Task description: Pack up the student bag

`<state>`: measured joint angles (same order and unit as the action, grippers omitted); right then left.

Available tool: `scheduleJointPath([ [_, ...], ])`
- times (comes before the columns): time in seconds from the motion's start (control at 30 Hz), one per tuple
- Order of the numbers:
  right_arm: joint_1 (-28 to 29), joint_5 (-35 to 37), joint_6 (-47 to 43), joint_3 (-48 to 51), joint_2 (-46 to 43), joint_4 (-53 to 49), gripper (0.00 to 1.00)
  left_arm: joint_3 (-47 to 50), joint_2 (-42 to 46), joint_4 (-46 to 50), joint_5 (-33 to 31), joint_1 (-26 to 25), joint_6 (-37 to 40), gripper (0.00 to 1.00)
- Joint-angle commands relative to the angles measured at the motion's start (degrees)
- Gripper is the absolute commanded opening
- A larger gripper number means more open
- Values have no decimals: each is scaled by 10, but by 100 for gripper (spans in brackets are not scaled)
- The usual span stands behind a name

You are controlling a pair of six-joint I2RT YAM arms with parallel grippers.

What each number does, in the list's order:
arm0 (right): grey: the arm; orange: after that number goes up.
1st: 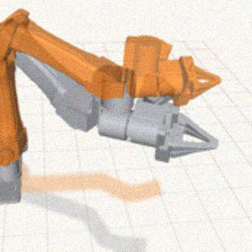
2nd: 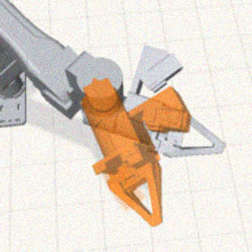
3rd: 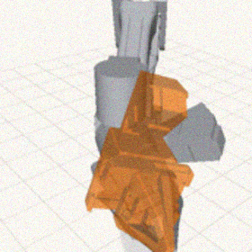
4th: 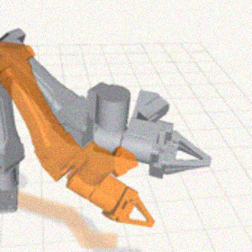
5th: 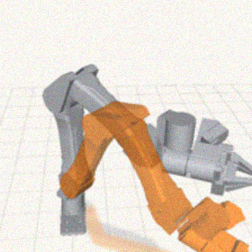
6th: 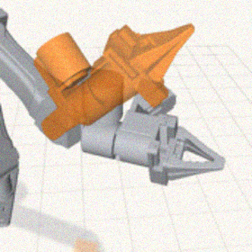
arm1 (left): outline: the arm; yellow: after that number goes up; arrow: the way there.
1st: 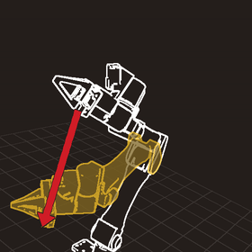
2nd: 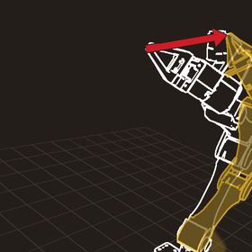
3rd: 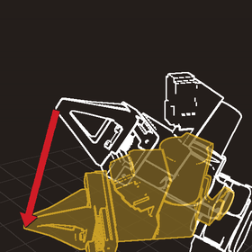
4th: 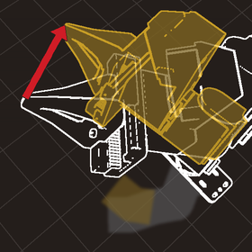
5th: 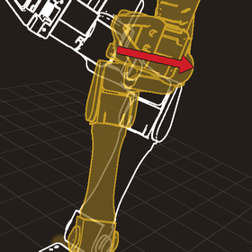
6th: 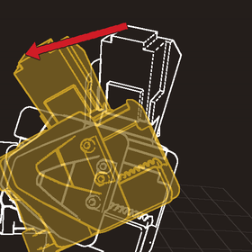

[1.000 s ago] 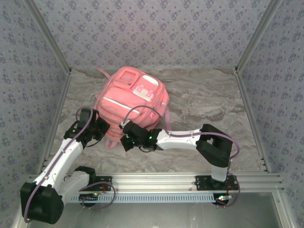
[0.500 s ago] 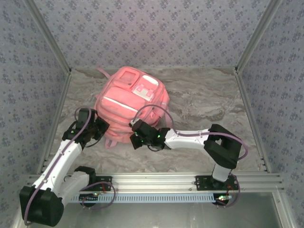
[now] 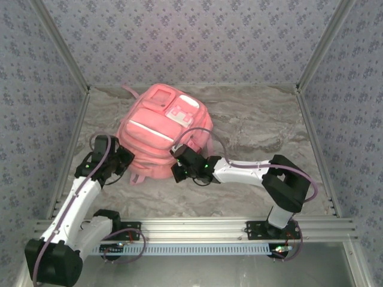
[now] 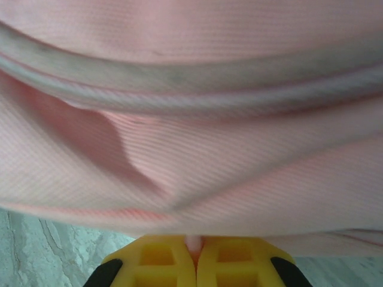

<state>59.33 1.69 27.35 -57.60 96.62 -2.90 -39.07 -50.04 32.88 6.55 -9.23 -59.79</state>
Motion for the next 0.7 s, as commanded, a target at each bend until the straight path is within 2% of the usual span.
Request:
scheduleJointPath([
  [0.0, -8, 5, -11, 7, -18, -10, 0, -33, -3, 15, -11, 25, 30, 15],
  [0.13, 10, -27, 24, -29, 13, 20, 0, -42, -7, 36, 25, 26, 16, 46],
  [0.23, 23, -49, 52, -58, 44, 50, 0, -35, 18, 56, 45, 26, -8, 56],
  [0.33, 38, -62, 63, -92, 73, 61, 0, -14, 53, 82, 65, 24, -43, 59],
  [0.5, 53, -65, 68, -143, 107, 60, 0, 11, 71, 71, 94, 4, -93, 60],
  [0.67, 58, -62, 70, -149, 111, 59, 0, 6, 63, 63, 64, -35, -106, 59],
])
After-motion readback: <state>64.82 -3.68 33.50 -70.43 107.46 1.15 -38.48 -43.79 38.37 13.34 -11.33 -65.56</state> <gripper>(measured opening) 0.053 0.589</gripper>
